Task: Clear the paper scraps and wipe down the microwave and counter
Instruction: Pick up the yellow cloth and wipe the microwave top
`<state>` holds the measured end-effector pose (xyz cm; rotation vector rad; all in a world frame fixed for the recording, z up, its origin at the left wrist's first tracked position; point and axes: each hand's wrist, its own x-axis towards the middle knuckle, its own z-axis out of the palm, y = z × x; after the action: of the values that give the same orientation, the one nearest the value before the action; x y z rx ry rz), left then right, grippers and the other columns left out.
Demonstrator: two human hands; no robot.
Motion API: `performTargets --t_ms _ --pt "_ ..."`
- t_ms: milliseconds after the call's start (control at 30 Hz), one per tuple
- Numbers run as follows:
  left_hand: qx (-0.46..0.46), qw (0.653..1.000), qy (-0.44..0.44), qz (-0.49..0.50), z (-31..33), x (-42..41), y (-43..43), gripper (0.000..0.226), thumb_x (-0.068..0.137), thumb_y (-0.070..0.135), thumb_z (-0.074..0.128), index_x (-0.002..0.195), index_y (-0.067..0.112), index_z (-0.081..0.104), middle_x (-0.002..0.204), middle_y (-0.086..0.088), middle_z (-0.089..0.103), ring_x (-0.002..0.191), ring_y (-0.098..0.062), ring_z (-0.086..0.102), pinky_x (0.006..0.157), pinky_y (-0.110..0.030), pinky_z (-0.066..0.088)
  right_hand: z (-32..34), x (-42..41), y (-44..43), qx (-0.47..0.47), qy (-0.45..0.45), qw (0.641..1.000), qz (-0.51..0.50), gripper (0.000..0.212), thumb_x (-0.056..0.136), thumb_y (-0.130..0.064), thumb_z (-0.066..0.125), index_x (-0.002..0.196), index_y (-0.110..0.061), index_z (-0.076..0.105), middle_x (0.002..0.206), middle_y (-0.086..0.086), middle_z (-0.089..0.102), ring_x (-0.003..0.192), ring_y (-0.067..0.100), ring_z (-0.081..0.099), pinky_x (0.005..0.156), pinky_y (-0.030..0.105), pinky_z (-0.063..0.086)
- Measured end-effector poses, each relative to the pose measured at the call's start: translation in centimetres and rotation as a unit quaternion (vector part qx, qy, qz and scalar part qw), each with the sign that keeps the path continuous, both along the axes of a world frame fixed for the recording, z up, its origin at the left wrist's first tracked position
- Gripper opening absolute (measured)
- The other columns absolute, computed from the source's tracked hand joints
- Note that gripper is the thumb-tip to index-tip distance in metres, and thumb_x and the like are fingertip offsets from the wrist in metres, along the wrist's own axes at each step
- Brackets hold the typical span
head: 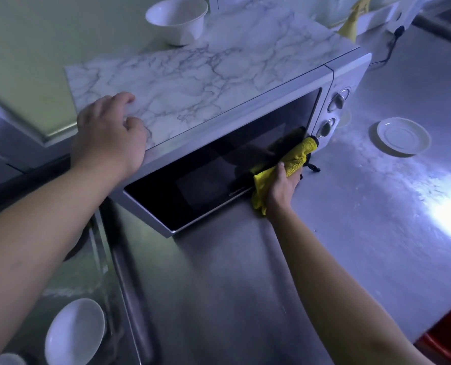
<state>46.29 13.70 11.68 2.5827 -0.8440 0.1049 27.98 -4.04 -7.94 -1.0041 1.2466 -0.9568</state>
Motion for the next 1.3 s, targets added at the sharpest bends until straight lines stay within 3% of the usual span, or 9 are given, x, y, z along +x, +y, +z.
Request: performTargets --t_ms 67,200,300,400,533,767,1100,1300 --pt "-0.001 1.0 0.001 0.0 0.1 -0.1 0.0 0.054 0.088 0.03 0.03 0.14 0.032 0.043 0.15 -0.001 0.039 0.14 -0.029 0.026 0.111 -0.049 0.028 0.0 0.2 0.9 0.002 -0.002 1.0 0.003 0.059 0.102 -0.027 0.049 0.156 -0.018 0.026 0.155 0.005 0.035 0.141 0.021 0.036 0.119 0.034 0.026" --pt "0.002 1.0 -0.001 -0.004 0.1 0.0 -0.1 0.053 0.089 0.028 0.03 0.14 0.029 0.043 0.148 -0.006 0.04 0.139 -0.032 0.027 0.112 -0.047 0.027 -0.1 1.0 5.1 0.009 -0.022 1.0 0.018 0.06 0.102 -0.023 0.051 0.156 -0.017 0.026 0.153 0.003 0.036 0.137 0.014 0.037 0.106 0.015 0.025" --pt "0.004 1.0 0.0 -0.004 0.0 0.2 -0.1 0.055 0.087 0.03 0.029 0.14 0.029 0.044 0.148 -0.007 0.04 0.139 -0.033 0.028 0.113 -0.046 0.026 0.0 2.0 9.8 0.031 -0.053 0.997 0.045 0.06 0.102 -0.019 0.053 0.156 -0.017 0.026 0.153 0.004 0.036 0.141 0.019 0.037 0.121 0.034 0.026" --pt "0.001 1.0 0.002 0.001 0.0 0.1 0.0 0.055 0.086 0.031 0.029 0.139 0.03 0.045 0.147 -0.006 0.041 0.138 -0.032 0.029 0.112 -0.045 0.027 0.5 3.1 15.5 0.071 -0.079 0.99 0.089 0.065 0.098 -0.029 0.055 0.155 -0.025 0.024 0.154 0.0 0.035 0.141 0.019 0.036 0.121 0.046 0.027" --pt "-0.007 1.0 -0.001 0.004 0.0 -0.1 -0.1 0.051 0.09 0.028 0.032 0.139 0.03 0.045 0.148 -0.003 0.042 0.138 -0.03 0.029 0.111 -0.044 0.028 1.8 3.9 21.7 0.125 -0.095 0.974 0.165 0.076 0.085 -0.041 0.052 0.154 -0.029 0.023 0.154 -0.003 0.033 0.141 0.015 0.035 0.121 0.046 0.026" --pt "-0.015 1.0 0.003 -0.001 0.0 0.2 0.0 0.053 0.088 0.028 0.032 0.139 0.028 0.047 0.146 -0.004 0.044 0.137 -0.03 0.031 0.111 -0.041 0.027 2.7 3.7 26.0 0.129 -0.08 0.947 0.285 0.066 0.096 -0.032 0.049 0.154 -0.031 0.018 0.155 -0.006 0.027 0.142 0.012 0.03 0.123 0.044 0.021" --pt "-0.018 1.0 0.004 -0.002 0.0 0.1 -0.2 0.049 0.093 0.025 0.034 0.14 0.027 0.046 0.147 -0.001 0.043 0.138 -0.026 0.03 0.111 -0.039 0.029 6.1 2.4 24.9 0.111 -0.123 0.924 0.343 0.045 0.09 -0.042 0.046 0.133 -0.052 0.036 0.147 -0.011 0.039 0.133 0.005 0.04 0.12 0.044 0.029" --pt "-0.008 1.0 0.011 -0.007 0.2 0.1 0.0 0.052 0.091 0.027 0.032 0.141 0.027 0.045 0.147 -0.001 0.042 0.139 -0.026 0.029 0.111 -0.045 0.032 11.2 0.9 22.7 0.103 -0.189 0.892 0.398 0.036 0.088 -0.041 0.051 0.124 -0.048 0.052 0.139 -0.004 0.055 0.13 0.018 0.051 0.114 0.049 0.038"
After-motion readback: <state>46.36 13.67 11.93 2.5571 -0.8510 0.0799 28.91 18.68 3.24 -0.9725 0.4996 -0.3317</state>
